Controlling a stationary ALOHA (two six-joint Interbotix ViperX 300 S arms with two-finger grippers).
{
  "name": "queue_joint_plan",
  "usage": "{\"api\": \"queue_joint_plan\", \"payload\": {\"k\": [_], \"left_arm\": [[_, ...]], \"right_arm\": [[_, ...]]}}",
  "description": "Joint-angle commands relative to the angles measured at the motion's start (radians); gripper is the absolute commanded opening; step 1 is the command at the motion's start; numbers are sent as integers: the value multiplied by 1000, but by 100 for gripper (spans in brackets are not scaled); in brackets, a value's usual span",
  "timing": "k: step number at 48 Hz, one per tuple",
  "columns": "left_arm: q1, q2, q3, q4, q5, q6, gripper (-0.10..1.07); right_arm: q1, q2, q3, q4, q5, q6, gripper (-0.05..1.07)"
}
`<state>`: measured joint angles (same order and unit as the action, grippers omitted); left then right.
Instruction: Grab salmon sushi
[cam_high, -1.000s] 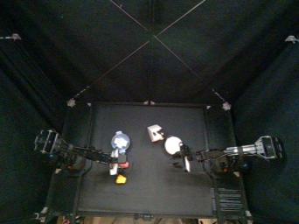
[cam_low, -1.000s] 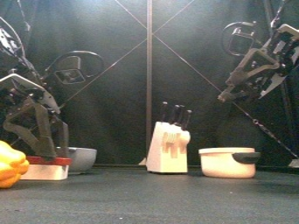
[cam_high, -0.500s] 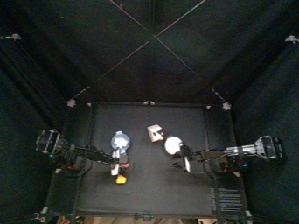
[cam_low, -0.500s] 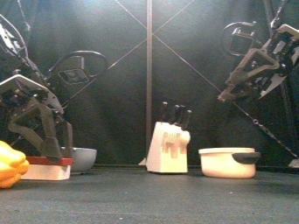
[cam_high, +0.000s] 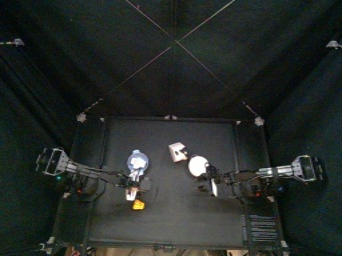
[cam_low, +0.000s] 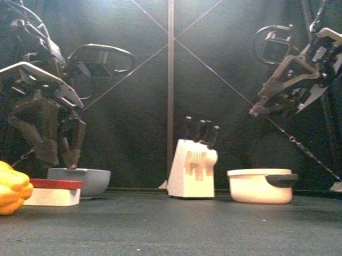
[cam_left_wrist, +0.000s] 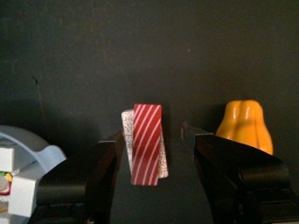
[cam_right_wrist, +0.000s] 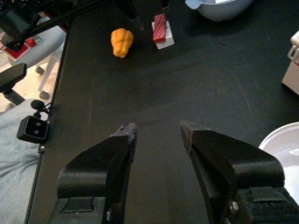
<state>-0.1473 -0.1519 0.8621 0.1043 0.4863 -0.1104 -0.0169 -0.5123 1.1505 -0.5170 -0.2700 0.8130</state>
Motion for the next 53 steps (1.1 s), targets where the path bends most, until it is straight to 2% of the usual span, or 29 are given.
{"api": "queue_joint_plan", "payload": {"k": [1, 13, 33, 38, 47, 53], "left_arm": [[-2, 18, -25, 28, 0, -28, 90], [-2, 51, -21, 114, 0, -95, 90], [-8, 103, -5, 117, -43, -107, 87], [-8, 109, -5, 115, -44, -106, 80], [-8, 107, -8, 112, -44, -106, 59], [-8, 100, -20, 106, -44, -106, 49]], "right_arm": [[3, -5, -21, 2, -8, 2, 81], [5, -5, -21, 2, -8, 2, 81], [5, -5, -21, 3, -6, 2, 81], [5, -5, -21, 3, -6, 2, 81], [5, -5, -21, 2, -6, 2, 81], [3, -5, -21, 2, -8, 2, 81]]}}
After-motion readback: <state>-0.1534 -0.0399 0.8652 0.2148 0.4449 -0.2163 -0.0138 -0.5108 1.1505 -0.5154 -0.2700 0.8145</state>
